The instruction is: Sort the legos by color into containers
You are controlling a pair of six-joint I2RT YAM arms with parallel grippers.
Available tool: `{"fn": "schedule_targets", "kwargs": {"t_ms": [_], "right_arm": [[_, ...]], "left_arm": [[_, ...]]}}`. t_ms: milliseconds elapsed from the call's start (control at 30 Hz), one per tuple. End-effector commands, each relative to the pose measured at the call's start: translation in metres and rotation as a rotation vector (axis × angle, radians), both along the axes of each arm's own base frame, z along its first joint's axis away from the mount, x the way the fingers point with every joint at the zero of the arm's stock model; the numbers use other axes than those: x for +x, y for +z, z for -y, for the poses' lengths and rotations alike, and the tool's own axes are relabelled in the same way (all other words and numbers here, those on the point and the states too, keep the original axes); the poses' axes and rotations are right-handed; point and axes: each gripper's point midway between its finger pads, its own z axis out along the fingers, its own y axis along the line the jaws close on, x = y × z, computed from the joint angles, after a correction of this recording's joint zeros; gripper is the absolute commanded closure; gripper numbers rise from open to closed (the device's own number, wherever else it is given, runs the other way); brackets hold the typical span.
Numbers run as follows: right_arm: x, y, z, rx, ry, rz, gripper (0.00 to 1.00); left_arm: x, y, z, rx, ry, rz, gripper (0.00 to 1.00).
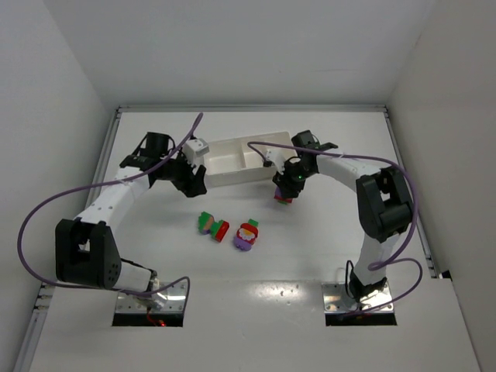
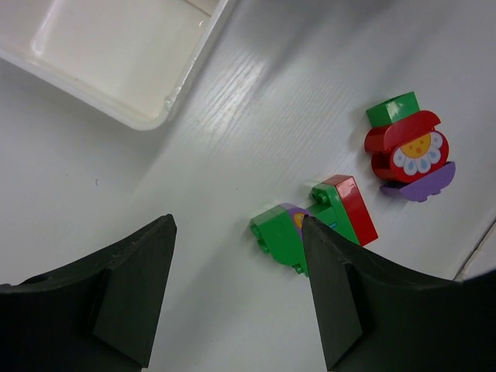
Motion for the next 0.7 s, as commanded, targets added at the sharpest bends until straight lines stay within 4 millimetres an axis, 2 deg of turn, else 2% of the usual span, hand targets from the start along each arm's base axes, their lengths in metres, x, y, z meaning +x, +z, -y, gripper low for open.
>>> {"fn": "schedule_targets", "kwargs": {"t_ms": [0,67,100,167,200,233,333,367,400,433,500,533,667], "right_arm": [[0.000,0.016,-0.006,0.029,0.017,0.038,0.60],[-0.007,0.015,-0.005,0.029,0.021,0.009,0.69],[-0.009,0.018,-0.006,0.038,0.033,0.008,0.83],[-0.011,0.026,-0.007,0.061,0.032,-0.019,0.90],[-0.016,0.035,-0.015,0.111,0.051,-0.037,0.96],[-0.018,0.040,-0.015,0.135,0.042,-0.058,0.96],[-0.026,0.072,-0.027,0.250,0.055,-0.127,0.97],[-0.038,0.078,-0.028,0.268,0.060,-0.185,0.97],[-0.041,0.091,-0.035,0.334,0.073,-0.221,0.97],[-0.055,0.100,-0.040,0.384,0.082,-0.304,0.97],[-0.061,0.112,-0.046,0.437,0.135,-0.332,0.97],[-0.067,0.117,-0.052,0.490,0.153,-0.377,0.97],[-0.082,0.135,-0.056,0.590,0.179,-0.481,0.97]], "left_arm": [[0.000,0.002,0.002,-0.025,-0.028,0.016,0.27],[0.000,0.002,0.002,-0.025,-0.028,0.016,0.27],[0.000,0.002,0.002,-0.025,-0.028,0.016,0.27],[-0.003,-0.001,0.003,-0.032,-0.033,0.006,0.27],[-0.004,0.000,0.005,-0.040,-0.040,0.005,0.27],[-0.005,0.001,0.008,-0.057,-0.052,0.003,0.27],[-0.019,0.001,0.018,-0.124,-0.101,-0.037,0.27],[-0.023,0.002,0.021,-0.141,-0.121,-0.044,0.27],[-0.033,0.003,0.031,-0.183,-0.176,-0.070,0.27],[-0.038,0.003,0.035,-0.210,-0.201,-0.077,0.27],[-0.045,0.007,0.046,-0.269,-0.240,-0.105,0.25],[-0.055,0.008,0.053,-0.335,-0.275,-0.153,0.25],[-0.073,0.018,0.070,-0.517,-0.375,-0.245,0.23]]}}
